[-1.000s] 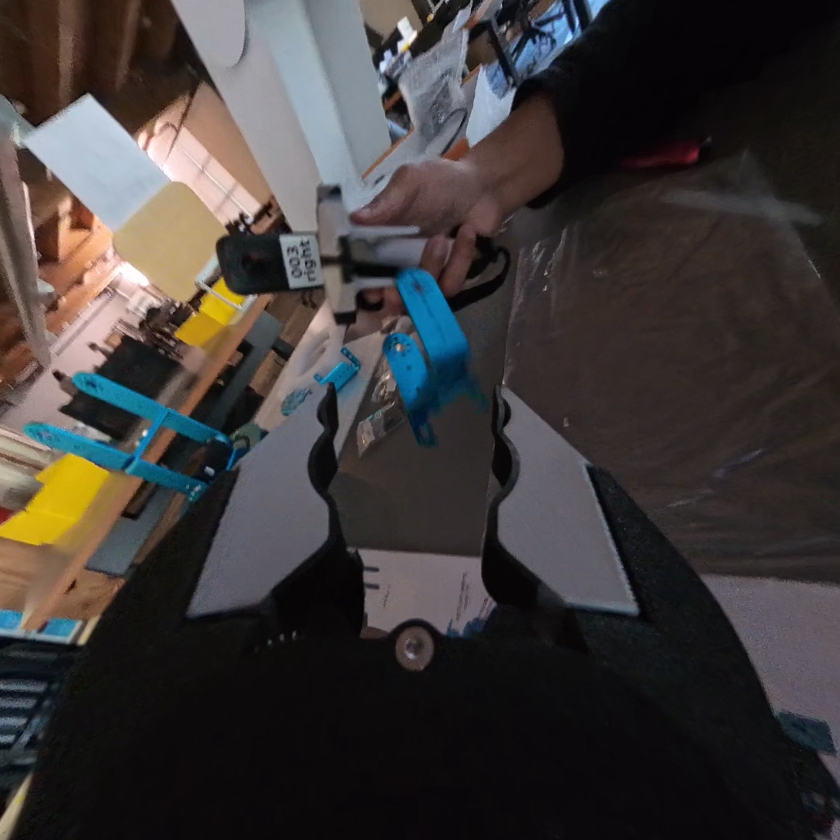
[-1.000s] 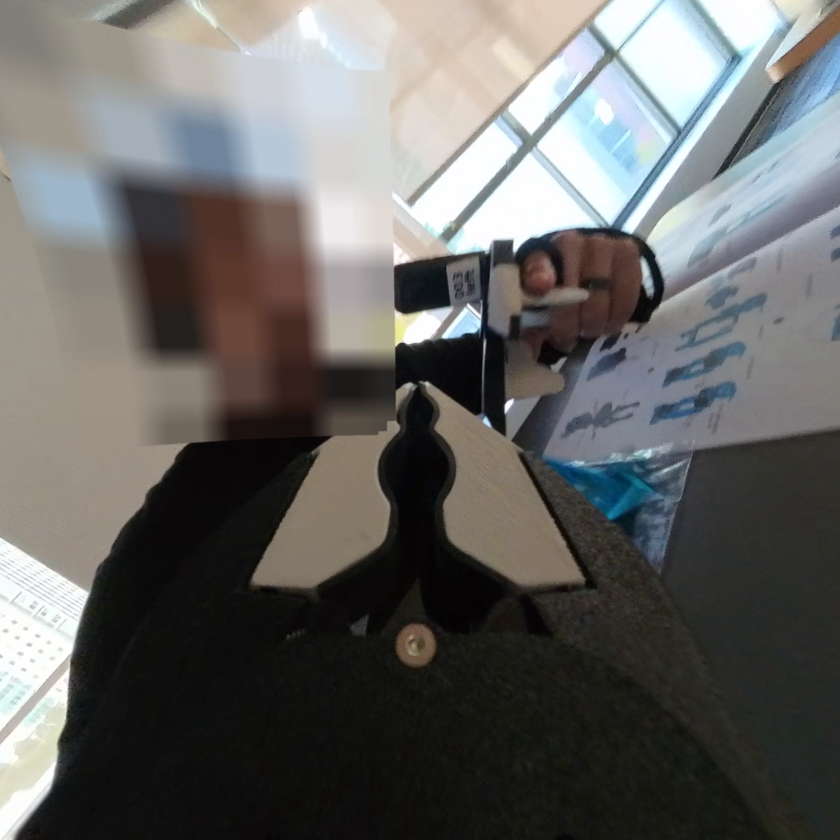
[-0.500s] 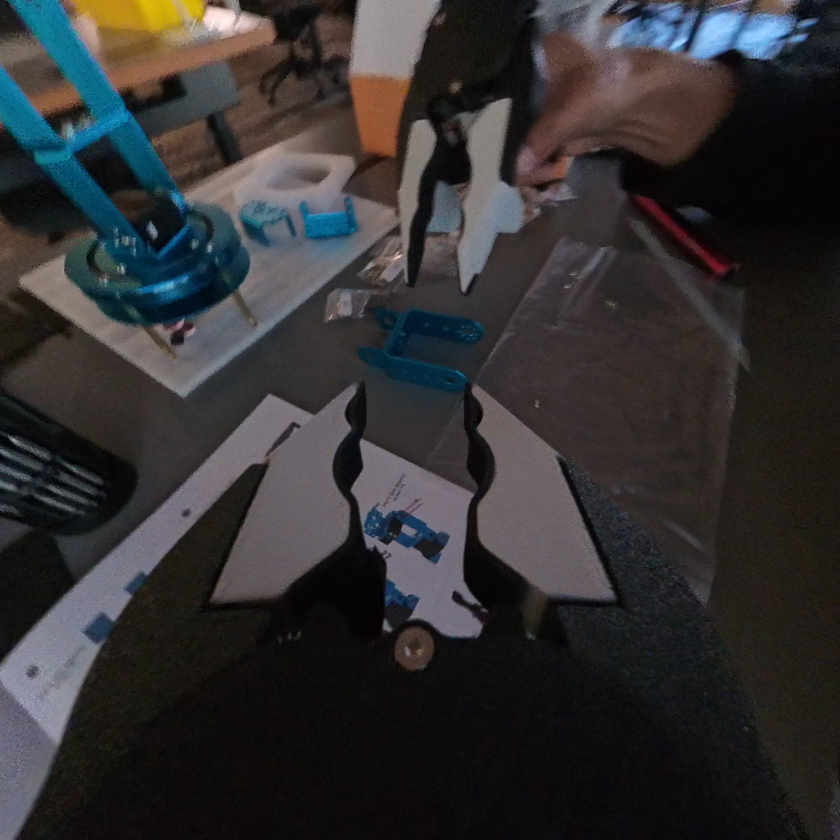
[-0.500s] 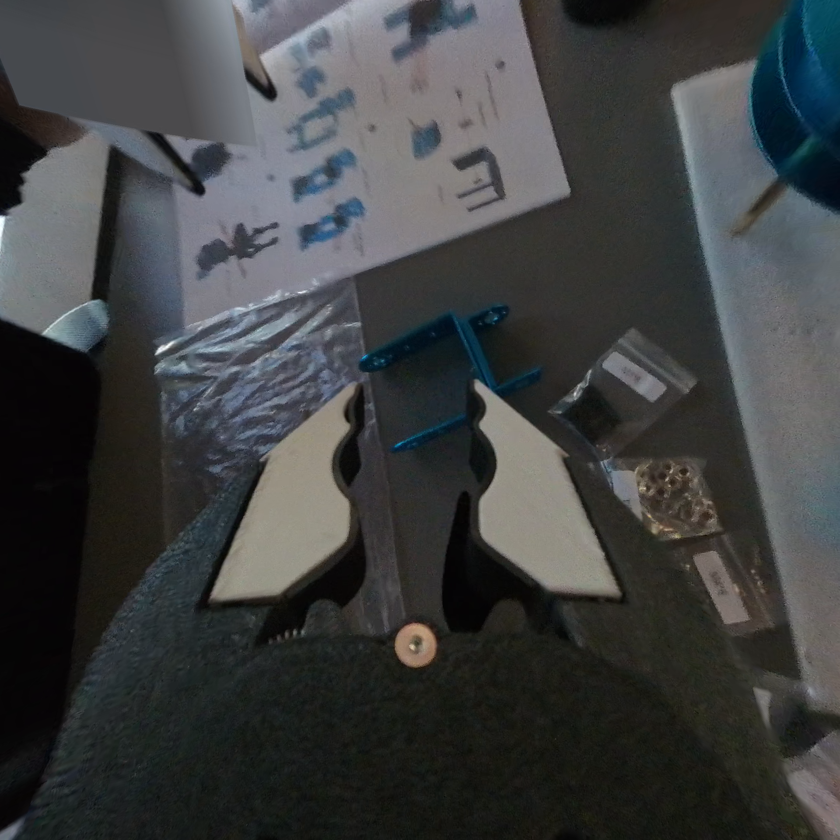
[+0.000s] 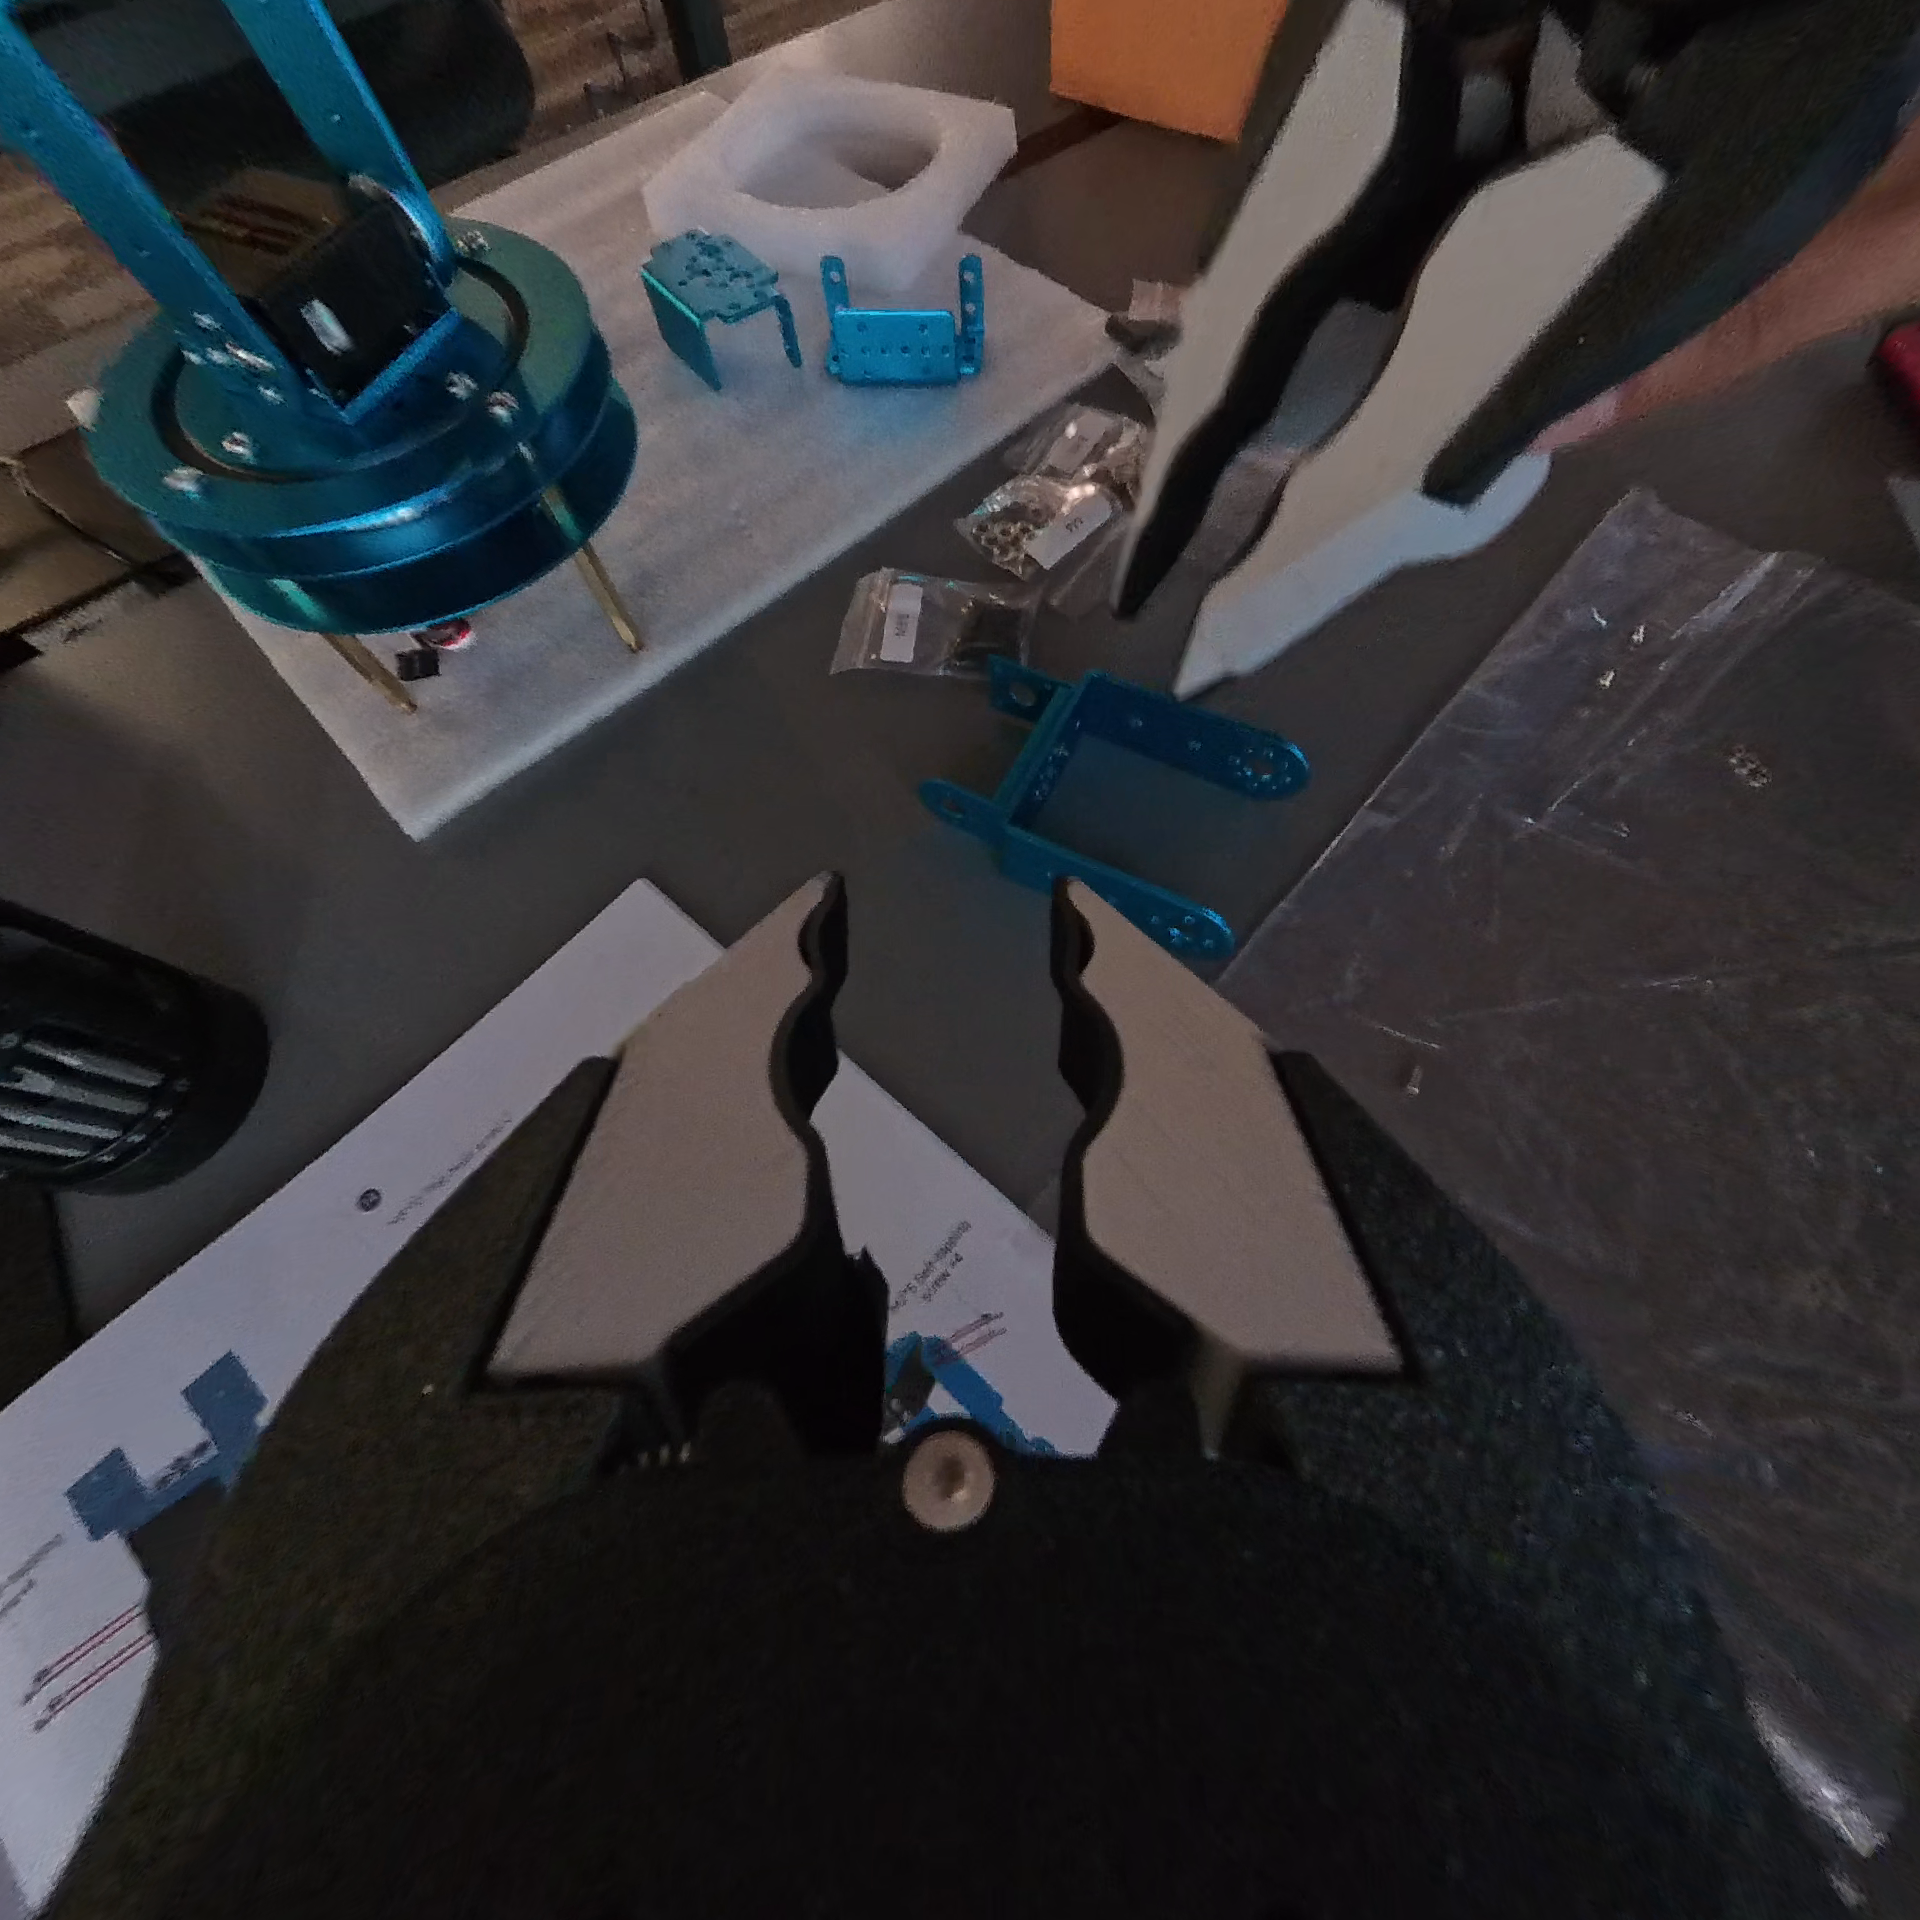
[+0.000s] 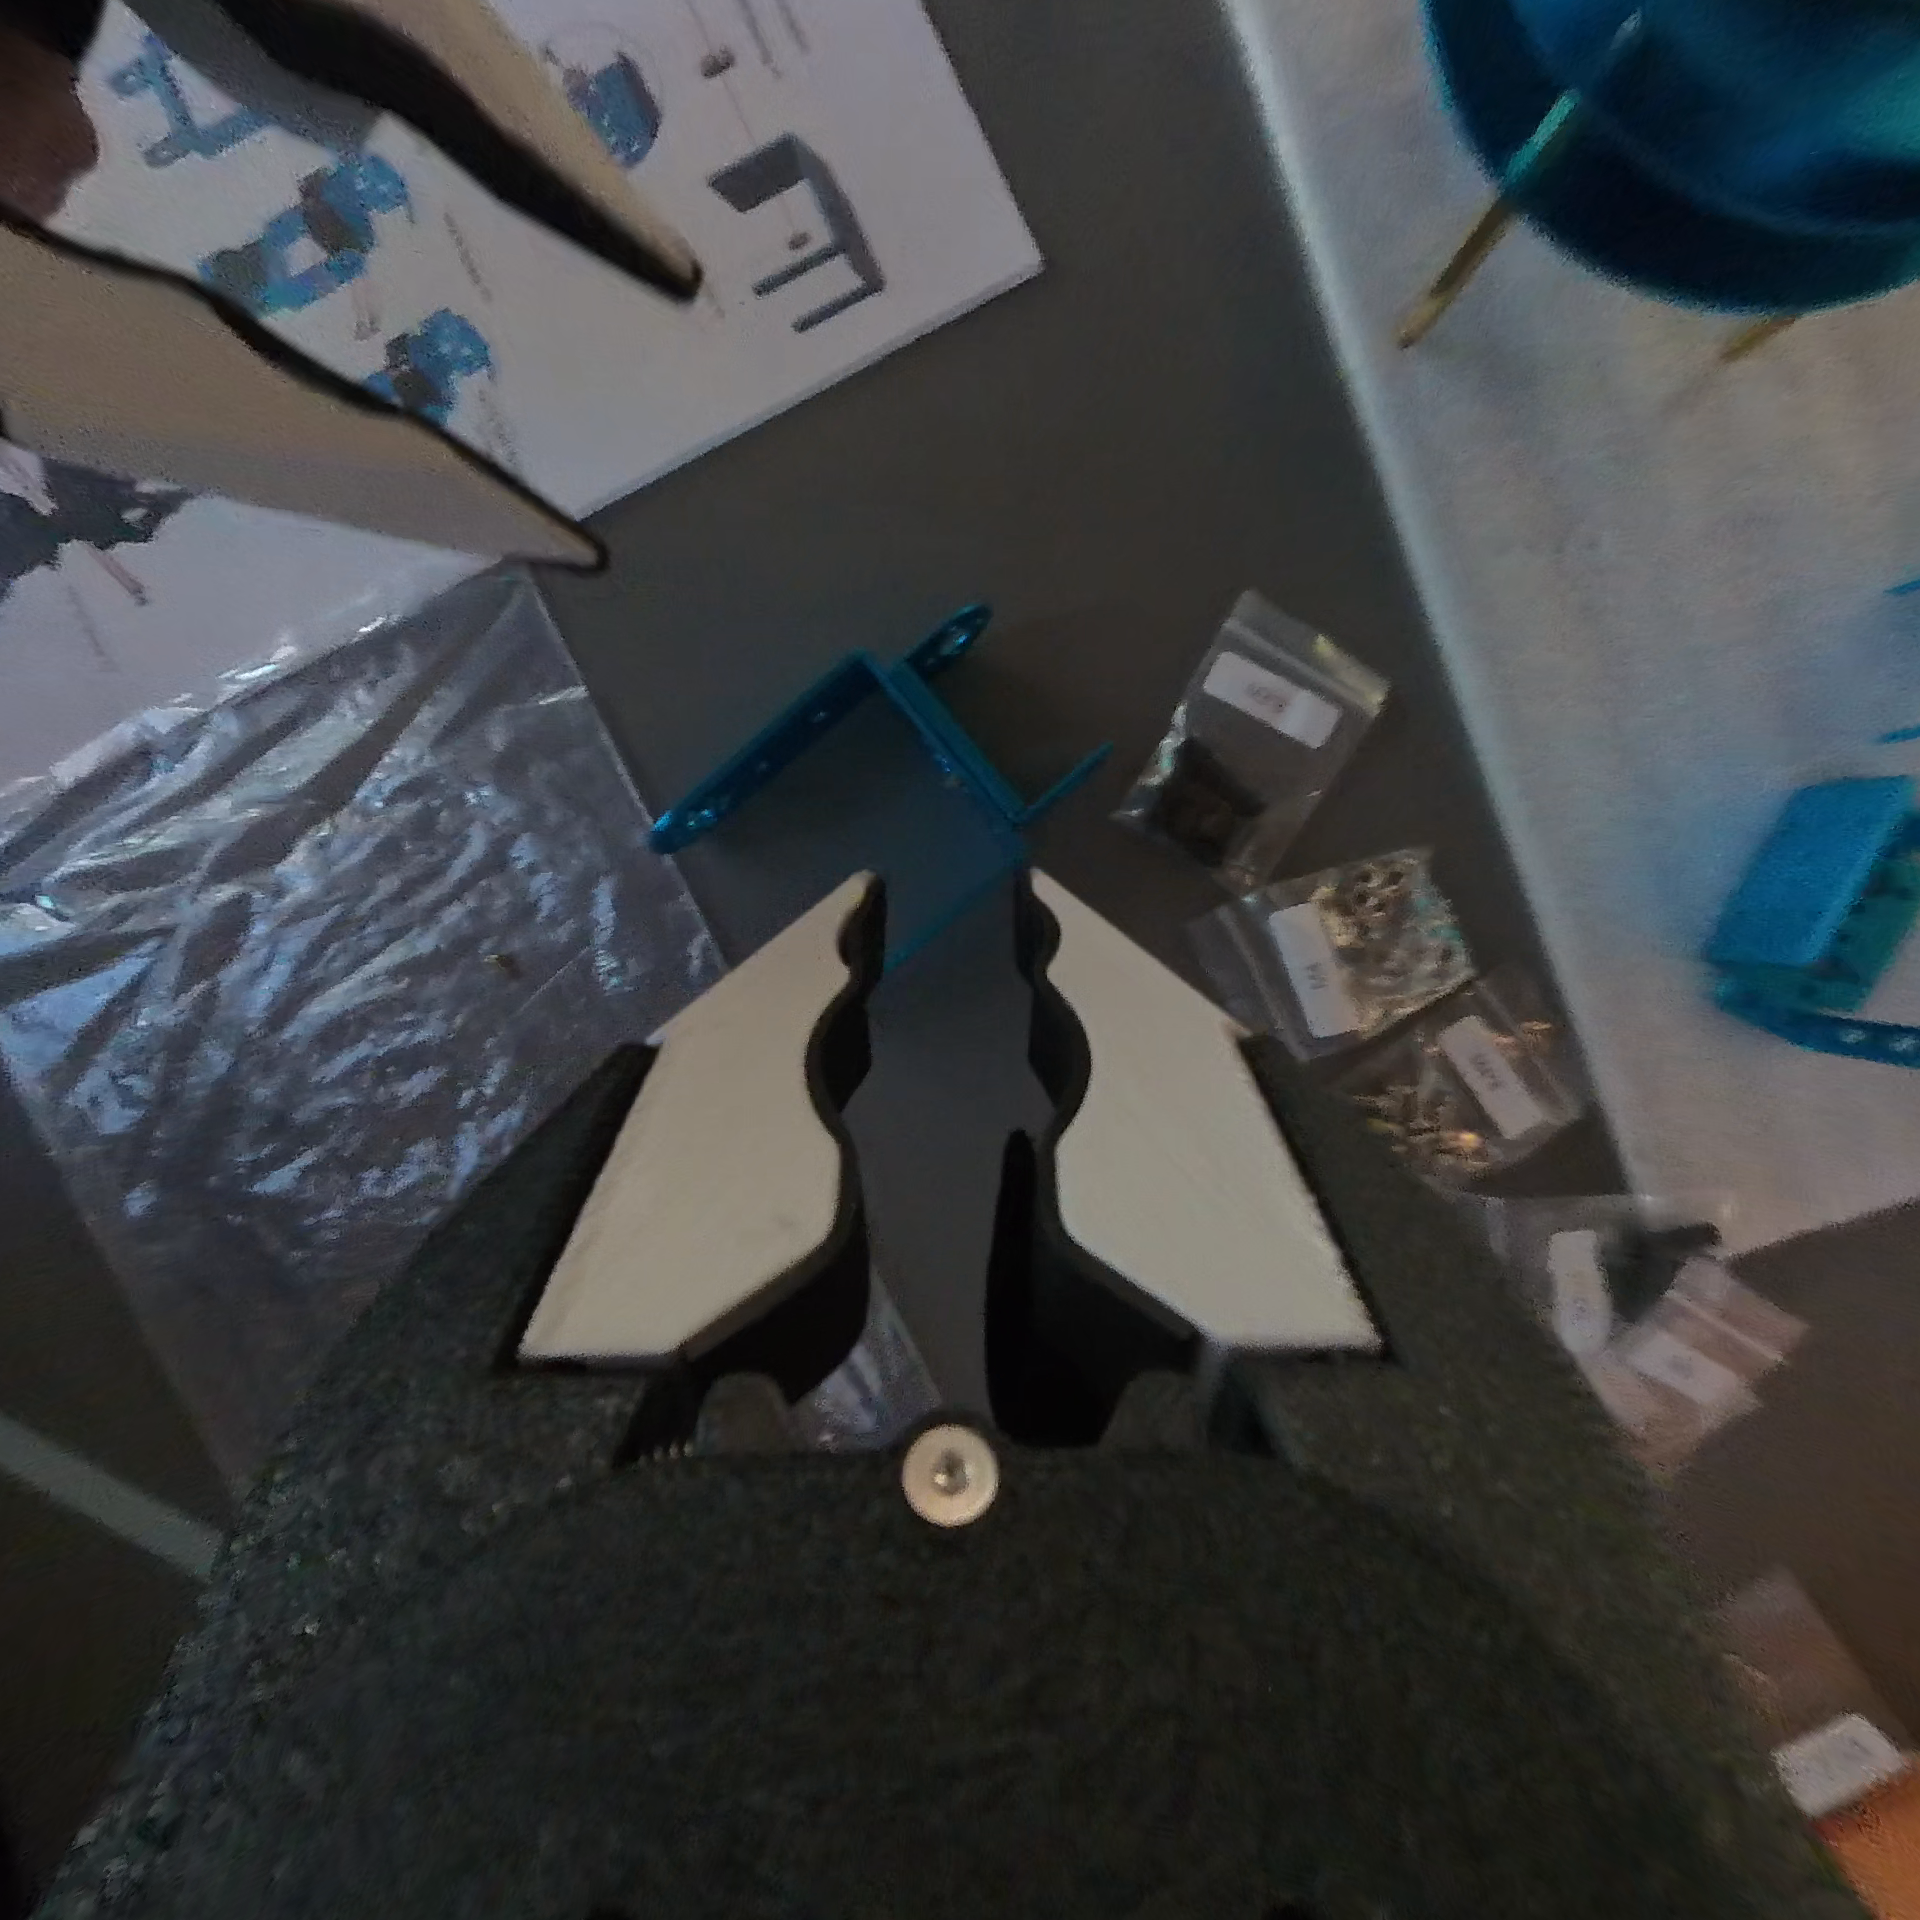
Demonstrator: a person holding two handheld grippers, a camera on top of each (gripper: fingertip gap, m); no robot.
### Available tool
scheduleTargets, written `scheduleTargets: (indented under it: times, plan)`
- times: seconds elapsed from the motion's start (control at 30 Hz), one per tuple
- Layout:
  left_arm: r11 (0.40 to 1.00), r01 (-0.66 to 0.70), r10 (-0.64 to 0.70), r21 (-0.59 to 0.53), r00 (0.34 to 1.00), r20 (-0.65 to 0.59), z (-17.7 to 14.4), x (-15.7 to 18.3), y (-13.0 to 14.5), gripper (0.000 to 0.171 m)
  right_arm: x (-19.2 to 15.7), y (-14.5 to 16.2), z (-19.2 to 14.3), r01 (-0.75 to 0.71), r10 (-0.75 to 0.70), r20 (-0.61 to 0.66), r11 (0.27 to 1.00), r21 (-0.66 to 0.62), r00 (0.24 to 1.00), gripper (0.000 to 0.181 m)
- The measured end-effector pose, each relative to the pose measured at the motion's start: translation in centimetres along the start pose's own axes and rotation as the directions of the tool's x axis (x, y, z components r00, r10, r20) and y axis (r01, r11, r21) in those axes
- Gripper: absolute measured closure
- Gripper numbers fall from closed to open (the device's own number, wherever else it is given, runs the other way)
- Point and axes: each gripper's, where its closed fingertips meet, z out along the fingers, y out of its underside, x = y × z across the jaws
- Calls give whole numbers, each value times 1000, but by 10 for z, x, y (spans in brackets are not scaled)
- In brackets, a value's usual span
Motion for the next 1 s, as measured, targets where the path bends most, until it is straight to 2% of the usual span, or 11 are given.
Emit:
scheduleTargets:
  times: [0.03,0.07,0.2,0.3,0.4,0.57,0.63,0.73,0.87,0.93,1.0]
  plan:
    - [1000,6,-7,27,1000,7,-3,-2,-3,133,-4,5,5,-32,33,23,999,-32,999,151]
    - [999,17,-17,47,1000,1,-6,-2,-5,133,-5,10,12,-59,60,27,996,-65,998,146]
    - [995,50,-49,82,999,-9,-20,4,-8,133,-3,20,29,-94,97,17,988,-123,995,152]
    - [995,37,-38,89,999,17,-32,8,-6,133,1,19,32,-107,109,9,988,-110,994,168]
    - [993,54,-60,109,997,50,-45,8,-4,133,2,8,30,-96,96,23,995,-38,995,179]
    - [958,256,-252,132,966,-47,-51,22,11,124,-8,-20,13,5,-12,48,989,148,999,180]
    - [921,355,-337,161,933,-129,-51,36,11,115,-16,-37,-8,58,-62,5,962,267,998,181]
    - [817,509,-428,271,850,-307,-61,59,-13,103,-41,-57,-48,175,-145,-100,883,436,984,180]
    - [664,627,-434,408,767,-473,-86,78,-51,103,-74,-72,-103,354,-196,-313,713,605,929,180]
    - [615,623,-391,484,773,-500,-101,84,-65,115,-92,-70,-120,389,-210,-337,648,655,918,180]
    - [587,568,-322,577,818,-477,-117,89,-75,116,-106,-66,-134,392,-213,-333,598,700,919,180]
